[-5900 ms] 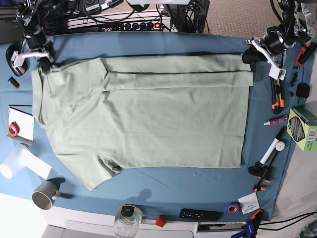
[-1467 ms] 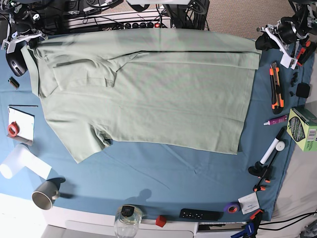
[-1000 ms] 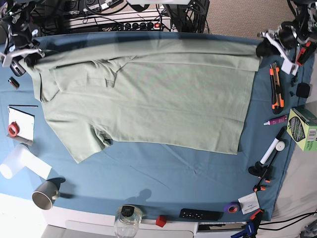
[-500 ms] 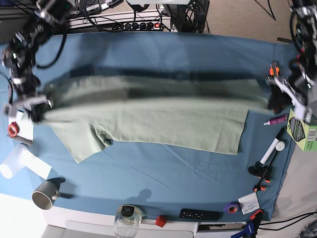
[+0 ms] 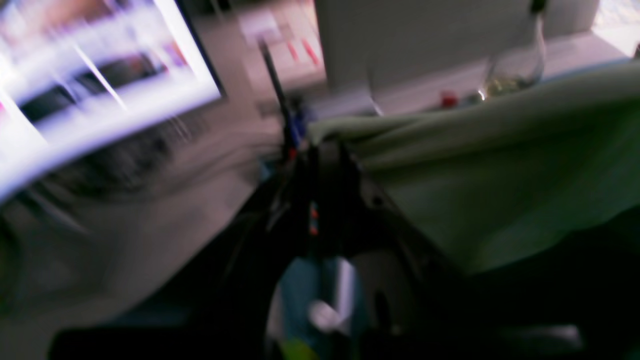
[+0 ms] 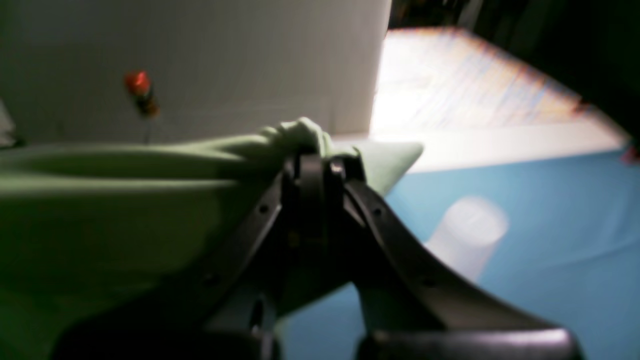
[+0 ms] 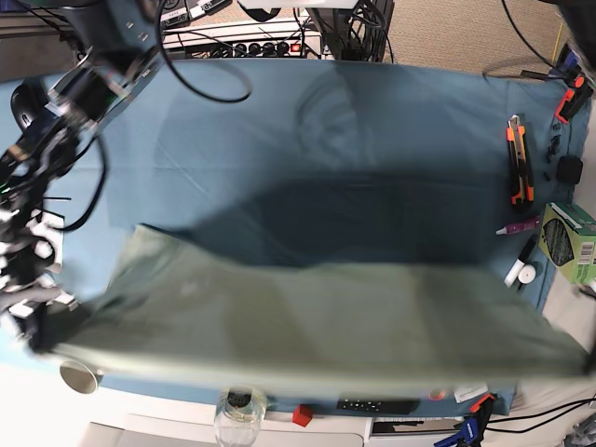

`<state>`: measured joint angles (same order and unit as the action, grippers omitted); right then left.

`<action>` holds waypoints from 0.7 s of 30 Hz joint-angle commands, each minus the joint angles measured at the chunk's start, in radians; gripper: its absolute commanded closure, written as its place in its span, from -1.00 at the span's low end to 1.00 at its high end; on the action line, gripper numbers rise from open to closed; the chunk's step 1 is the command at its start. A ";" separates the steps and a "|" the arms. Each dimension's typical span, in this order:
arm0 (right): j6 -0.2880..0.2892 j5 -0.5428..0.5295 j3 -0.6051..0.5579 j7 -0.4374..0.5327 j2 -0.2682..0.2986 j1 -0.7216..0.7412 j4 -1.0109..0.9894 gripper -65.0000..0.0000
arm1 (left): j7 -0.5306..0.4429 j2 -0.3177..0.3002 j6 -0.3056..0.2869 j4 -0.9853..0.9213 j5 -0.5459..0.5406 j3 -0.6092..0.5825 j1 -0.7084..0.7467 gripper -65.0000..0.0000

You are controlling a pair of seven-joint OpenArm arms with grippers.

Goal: Fold the T-shirt properly
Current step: 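Lift the shirt with both grippers and fold it over onto itself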

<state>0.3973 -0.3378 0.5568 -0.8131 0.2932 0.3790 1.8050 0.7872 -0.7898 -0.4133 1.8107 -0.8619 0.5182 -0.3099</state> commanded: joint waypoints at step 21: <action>0.014 -0.342 0.333 -0.174 0.058 -0.478 0.014 1.00 | 0.135 -0.024 0.021 0.006 -0.093 0.024 0.397 1.00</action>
<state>0.4084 -0.6605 0.8837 -1.0168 0.3286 -0.1104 1.8008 0.9428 -0.7914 -0.3954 1.8053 -0.9436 0.5285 0.0990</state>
